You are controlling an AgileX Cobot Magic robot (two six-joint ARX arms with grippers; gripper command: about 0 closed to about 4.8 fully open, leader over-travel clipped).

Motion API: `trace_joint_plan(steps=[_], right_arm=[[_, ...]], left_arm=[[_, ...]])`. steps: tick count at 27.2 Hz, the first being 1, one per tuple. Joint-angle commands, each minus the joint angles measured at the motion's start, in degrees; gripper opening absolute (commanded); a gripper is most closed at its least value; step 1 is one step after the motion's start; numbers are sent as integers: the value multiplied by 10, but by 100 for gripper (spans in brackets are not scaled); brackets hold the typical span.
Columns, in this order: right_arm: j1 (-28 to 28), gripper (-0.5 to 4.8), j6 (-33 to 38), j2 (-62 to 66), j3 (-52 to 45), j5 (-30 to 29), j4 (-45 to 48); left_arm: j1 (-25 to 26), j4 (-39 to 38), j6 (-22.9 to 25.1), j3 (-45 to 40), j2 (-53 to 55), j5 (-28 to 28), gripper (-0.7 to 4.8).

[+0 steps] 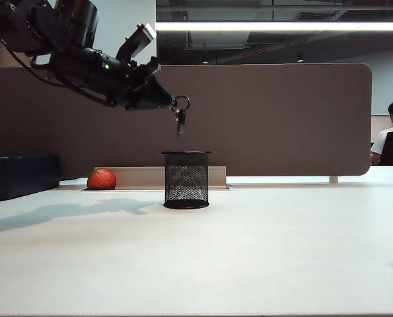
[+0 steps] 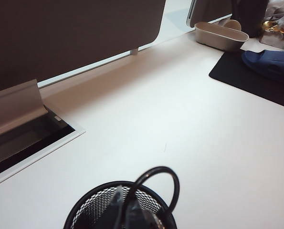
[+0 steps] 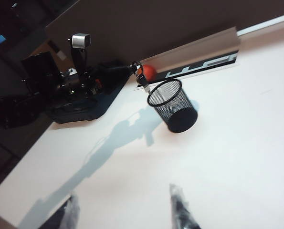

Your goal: Pick up a bunch of keys from the table, then put them into the black basket.

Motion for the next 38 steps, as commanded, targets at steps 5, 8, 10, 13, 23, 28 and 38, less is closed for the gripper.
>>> trace_joint_plan(steps=[5, 8, 10, 13, 23, 28, 38], right_arm=[[1, 248, -26, 1, 3, 26, 13], [1, 248, -26, 1, 3, 26, 12], [1, 248, -26, 1, 3, 26, 9], [1, 248, -26, 1, 3, 26, 8], [1, 248, -26, 1, 3, 26, -9], [1, 248, -26, 1, 3, 26, -9], [1, 248, -26, 1, 3, 26, -9]], left_arm=[[-1, 21, -2, 10, 35, -10, -6], [-1, 25, -2, 10, 50, -10, -6], [-1, 24, -2, 10, 53, -10, -6], [-1, 24, 1, 10, 56, -16, -6], [-1, 22, 1, 9, 57, -26, -4], [-1, 22, 1, 9, 57, -26, 101], [-1, 22, 0, 10, 55, -19, 125]])
